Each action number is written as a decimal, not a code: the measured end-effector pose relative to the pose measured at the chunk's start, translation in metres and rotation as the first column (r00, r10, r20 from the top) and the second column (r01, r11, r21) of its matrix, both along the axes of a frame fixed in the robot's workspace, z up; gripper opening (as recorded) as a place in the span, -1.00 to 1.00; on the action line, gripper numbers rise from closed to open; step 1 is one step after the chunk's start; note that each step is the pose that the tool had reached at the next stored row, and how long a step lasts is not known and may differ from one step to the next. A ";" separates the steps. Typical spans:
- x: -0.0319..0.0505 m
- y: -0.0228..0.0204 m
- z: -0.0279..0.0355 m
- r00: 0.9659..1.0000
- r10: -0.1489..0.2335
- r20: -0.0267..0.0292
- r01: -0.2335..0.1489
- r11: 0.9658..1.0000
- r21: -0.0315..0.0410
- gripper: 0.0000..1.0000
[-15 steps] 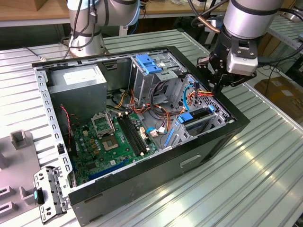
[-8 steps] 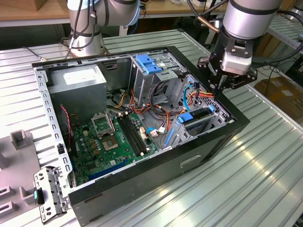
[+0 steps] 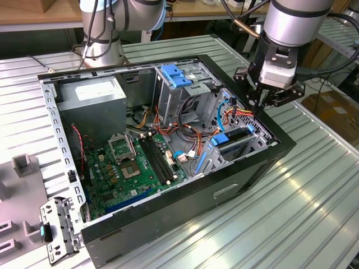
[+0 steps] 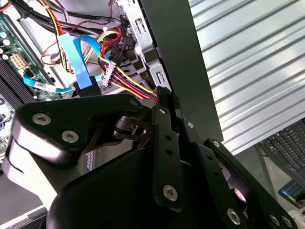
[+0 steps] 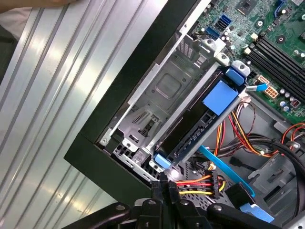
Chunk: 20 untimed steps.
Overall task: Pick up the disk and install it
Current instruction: 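Insert the first disk wire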
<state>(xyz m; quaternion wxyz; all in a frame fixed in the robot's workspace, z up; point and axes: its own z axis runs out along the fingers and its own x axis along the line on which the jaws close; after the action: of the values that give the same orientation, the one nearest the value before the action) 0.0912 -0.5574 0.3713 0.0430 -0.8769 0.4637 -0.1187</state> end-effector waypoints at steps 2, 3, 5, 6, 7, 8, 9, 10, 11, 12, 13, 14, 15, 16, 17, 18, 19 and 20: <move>-0.0006 0.0000 0.0000 1.000 -0.010 0.000 0.010 1.000 0.000 -0.67; -0.0007 0.0000 -0.0001 1.000 -0.015 0.000 0.015 1.000 0.000 -0.67; -0.0010 0.0000 -0.0001 1.000 -0.026 0.000 0.026 1.000 0.000 -0.67; -0.0011 0.0000 -0.0001 0.999 -0.036 0.000 0.036 0.999 0.000 -0.67; -0.0011 0.0000 -0.0001 0.999 -0.042 0.000 0.042 0.999 0.000 -0.67; -0.0011 0.0000 -0.0002 0.999 -0.051 0.000 0.051 0.999 0.000 -0.67; -0.0012 0.0000 -0.0002 0.998 -0.065 0.000 0.065 0.998 0.000 -0.67; -0.0012 0.0000 -0.0003 0.997 -0.075 0.000 0.075 0.997 0.000 -0.67; -0.0012 0.0000 -0.0005 0.996 -0.093 0.000 0.093 0.996 0.000 -0.67; -0.0012 0.0000 -0.0006 0.993 -0.121 0.000 0.121 0.993 0.000 -0.67; -0.0012 0.0000 -0.0007 0.990 -0.142 0.000 0.142 0.990 0.000 -0.67; -0.0012 0.0000 -0.0008 0.987 -0.159 0.000 0.159 0.987 0.000 -0.67; -0.0012 0.0000 -0.0010 0.984 -0.180 -0.001 0.180 0.984 0.000 -0.67; -0.0012 0.0000 -0.0012 0.981 -0.195 -0.001 0.195 0.981 0.000 -0.67; -0.0012 0.0000 -0.0015 0.977 -0.214 -0.002 0.214 0.977 0.000 -0.67; -0.0012 0.0000 -0.0019 0.974 -0.228 -0.004 0.228 0.974 -0.001 -0.67; -0.0011 0.0000 -0.0024 0.970 -0.243 -0.007 0.243 0.970 -0.002 -0.67; -0.0013 0.0000 -0.0028 0.967 -0.253 -0.009 0.253 0.967 -0.002 -0.67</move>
<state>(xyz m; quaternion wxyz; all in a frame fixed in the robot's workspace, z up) 0.0898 -0.5574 0.3685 0.0249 -0.8111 0.5721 -0.1193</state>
